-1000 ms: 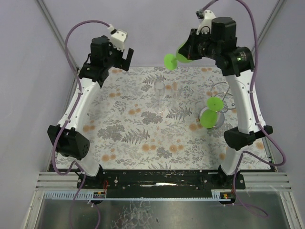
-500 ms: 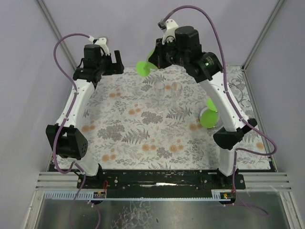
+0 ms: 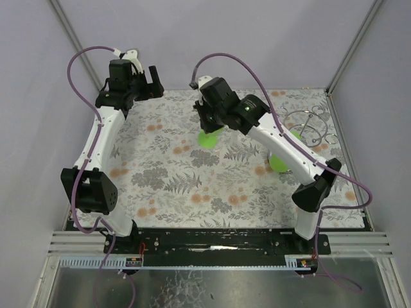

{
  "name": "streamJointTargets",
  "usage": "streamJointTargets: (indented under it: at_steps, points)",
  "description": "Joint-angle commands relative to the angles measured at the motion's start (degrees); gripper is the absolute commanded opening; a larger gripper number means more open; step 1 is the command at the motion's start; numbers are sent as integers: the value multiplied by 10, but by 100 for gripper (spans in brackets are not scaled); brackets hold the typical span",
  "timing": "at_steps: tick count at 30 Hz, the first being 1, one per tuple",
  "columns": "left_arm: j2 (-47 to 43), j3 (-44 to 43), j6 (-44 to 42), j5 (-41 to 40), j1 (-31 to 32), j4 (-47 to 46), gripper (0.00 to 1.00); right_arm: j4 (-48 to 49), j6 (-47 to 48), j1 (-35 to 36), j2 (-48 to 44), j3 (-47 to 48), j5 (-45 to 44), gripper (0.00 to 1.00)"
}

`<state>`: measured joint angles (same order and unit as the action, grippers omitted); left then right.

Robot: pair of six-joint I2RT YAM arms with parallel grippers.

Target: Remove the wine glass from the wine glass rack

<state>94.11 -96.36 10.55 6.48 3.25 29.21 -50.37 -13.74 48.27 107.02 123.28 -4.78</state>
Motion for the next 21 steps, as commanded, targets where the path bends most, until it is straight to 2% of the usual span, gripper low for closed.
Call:
streamJointTargets:
  at_steps: [1,10,16,21]
  points:
    - [9,-20,6,10,-6,-8,96,-10,-33,-3,-84,-73,-105,0]
    - [27,-42,1,21,-6,-2,95,2,-94,-4,-114,-215,-146,0]
    - [29,-43,1,28,-7,1,95,51,-122,-22,-140,-312,-141,0]
    - [33,-46,3,35,-6,5,95,90,-136,-38,-140,-355,-139,0]
